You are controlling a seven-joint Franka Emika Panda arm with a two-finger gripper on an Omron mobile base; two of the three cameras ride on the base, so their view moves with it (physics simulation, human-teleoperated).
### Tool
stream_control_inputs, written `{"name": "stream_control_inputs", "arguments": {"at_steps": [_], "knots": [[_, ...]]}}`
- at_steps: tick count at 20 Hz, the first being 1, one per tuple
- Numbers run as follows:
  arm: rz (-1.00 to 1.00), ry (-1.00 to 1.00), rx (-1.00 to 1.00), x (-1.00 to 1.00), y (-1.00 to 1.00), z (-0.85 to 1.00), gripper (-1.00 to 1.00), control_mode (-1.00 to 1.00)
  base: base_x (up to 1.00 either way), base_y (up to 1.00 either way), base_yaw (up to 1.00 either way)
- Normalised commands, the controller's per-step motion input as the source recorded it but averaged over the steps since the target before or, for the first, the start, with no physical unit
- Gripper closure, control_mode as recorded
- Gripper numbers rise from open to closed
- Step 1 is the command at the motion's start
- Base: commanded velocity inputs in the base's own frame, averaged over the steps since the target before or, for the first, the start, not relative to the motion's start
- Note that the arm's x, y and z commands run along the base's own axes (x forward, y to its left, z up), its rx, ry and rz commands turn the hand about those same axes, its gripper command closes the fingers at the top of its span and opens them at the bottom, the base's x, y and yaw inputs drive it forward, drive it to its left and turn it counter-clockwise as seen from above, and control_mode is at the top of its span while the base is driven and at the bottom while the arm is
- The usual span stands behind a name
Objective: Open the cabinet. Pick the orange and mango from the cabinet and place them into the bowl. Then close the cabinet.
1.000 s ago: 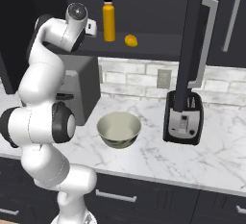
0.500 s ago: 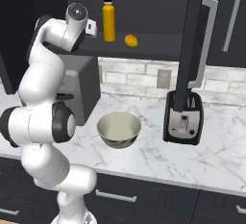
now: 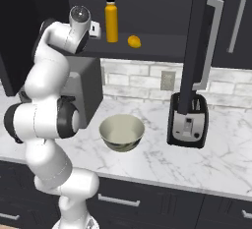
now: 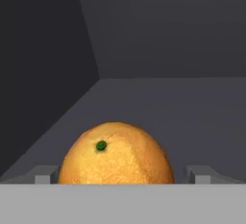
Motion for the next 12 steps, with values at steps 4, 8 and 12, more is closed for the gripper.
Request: {"name": "stream_control_inputs", "arguments": {"at_steps": [4, 8, 12], "knots": [[0.00, 0.00, -0.08, 0.33, 0.05, -0.26, -1.00, -1.00, 0.00, 0.00, 0.00], [0.00, 0.02, -0.06, 0.22, 0.12, -0.22, 1.00, -1.00, 0.00, 0.00, 0.00], [0.00, 0.00, 0.00, 0.00, 0.00, 0.00, 1.00, -1.00, 0.00, 0.00, 0.00]]}}
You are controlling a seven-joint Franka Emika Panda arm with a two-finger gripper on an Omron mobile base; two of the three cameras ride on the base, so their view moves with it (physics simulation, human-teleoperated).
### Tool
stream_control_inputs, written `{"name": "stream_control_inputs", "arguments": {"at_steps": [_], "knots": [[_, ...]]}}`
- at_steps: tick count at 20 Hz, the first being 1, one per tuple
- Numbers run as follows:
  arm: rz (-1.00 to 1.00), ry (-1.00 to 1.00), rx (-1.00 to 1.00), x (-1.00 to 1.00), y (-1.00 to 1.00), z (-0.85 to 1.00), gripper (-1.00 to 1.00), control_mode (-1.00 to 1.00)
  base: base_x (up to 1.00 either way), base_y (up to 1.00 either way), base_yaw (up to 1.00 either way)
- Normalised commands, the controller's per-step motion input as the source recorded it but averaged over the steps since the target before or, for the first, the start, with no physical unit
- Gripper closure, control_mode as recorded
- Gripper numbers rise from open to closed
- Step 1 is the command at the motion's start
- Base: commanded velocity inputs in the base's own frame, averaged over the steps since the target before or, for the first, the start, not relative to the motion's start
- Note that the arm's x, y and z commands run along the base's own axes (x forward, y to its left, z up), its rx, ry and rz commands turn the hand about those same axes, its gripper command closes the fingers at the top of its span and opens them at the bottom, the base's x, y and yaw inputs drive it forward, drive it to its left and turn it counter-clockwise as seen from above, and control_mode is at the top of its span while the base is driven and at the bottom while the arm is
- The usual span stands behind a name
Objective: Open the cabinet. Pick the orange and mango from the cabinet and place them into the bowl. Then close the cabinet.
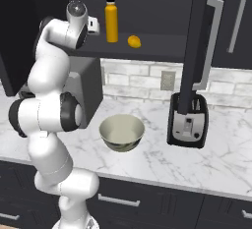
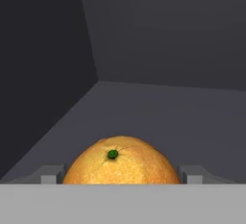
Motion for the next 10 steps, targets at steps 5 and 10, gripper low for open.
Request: {"name": "stream_control_inputs", "arguments": {"at_steps": [5, 10], "knots": [[0.00, -0.03, 0.00, -0.17, 0.00, 0.09, 1.00, -1.00, 0.00, 0.00, 0.00], [0.00, -0.13, 0.00, -0.81, -0.26, 0.44, 1.00, -1.00, 0.00, 0.00, 0.00]]}}
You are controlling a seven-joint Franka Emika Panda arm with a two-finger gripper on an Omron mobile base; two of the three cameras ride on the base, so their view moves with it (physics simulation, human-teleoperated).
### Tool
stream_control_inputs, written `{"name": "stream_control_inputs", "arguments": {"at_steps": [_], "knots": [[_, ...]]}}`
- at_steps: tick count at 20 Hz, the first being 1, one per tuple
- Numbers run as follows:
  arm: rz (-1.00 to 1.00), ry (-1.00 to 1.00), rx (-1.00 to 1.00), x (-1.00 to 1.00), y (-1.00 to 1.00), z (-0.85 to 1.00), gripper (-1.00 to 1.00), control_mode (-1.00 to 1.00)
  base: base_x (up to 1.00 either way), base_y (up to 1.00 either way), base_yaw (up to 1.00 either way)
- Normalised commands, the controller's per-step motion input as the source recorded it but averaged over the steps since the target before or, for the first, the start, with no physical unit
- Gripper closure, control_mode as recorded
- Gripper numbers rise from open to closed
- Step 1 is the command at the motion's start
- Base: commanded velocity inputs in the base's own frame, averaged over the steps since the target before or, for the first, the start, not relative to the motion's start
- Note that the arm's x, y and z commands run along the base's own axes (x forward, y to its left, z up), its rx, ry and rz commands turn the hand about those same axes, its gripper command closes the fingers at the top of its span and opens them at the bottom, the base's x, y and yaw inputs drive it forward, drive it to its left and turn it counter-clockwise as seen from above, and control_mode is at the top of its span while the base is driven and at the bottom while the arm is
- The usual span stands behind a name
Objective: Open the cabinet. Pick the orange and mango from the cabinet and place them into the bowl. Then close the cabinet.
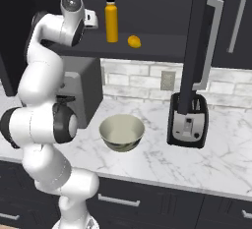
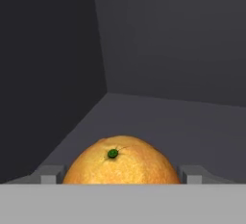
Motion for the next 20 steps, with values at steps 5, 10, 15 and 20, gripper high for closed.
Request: {"name": "stream_control_inputs", "arguments": {"at_steps": [5, 10, 15, 20], "knots": [[-0.01, -0.09, -0.02, -1.00, -0.57, 0.27, 1.00, -1.00, 0.00, 0.00, 0.00], [-0.08, -0.01, 0.00, -1.00, -0.80, 0.00, 1.00, -1.00, 0.00, 0.00, 0.00], [-0.17, 0.05, 0.00, -1.00, -0.81, 0.00, 1.00, -1.00, 0.00, 0.00, 0.00], [-0.18, 0.21, -0.05, -0.83, -0.51, -0.17, 1.00, -1.00, 0.00, 0.00, 0.00]]}}
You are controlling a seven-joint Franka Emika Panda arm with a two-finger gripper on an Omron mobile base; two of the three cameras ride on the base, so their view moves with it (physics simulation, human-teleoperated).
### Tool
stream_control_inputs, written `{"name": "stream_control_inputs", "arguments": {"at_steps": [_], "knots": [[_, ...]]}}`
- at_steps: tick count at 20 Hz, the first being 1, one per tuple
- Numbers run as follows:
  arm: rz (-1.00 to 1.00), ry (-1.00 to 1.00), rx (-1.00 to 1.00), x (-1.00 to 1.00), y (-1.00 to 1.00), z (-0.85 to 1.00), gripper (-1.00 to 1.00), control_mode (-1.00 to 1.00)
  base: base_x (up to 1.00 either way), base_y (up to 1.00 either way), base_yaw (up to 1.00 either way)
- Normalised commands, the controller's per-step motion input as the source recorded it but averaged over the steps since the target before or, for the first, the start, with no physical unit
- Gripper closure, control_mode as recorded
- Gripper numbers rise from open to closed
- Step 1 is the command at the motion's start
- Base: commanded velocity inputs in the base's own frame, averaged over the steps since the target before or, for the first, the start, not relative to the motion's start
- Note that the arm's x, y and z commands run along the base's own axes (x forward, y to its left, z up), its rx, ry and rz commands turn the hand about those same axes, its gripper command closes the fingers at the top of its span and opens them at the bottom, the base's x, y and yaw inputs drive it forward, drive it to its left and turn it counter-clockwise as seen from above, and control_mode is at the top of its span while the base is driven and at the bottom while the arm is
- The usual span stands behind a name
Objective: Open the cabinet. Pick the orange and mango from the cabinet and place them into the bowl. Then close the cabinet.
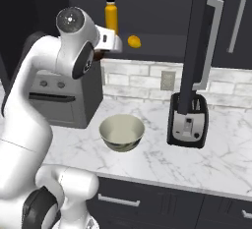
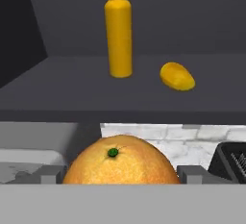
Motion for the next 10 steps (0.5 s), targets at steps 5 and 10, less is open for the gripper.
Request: {"name": "stream_control_inputs", "arguments": {"at_steps": [5, 10], "knots": [[0.00, 0.15, -0.17, -0.27, 0.00, -0.67, 1.00, -1.00, 0.00, 0.00, 0.00], [0.00, 0.35, -0.20, -0.30, 0.00, -1.00, 1.00, -1.00, 0.00, 0.00, 0.00]]}}
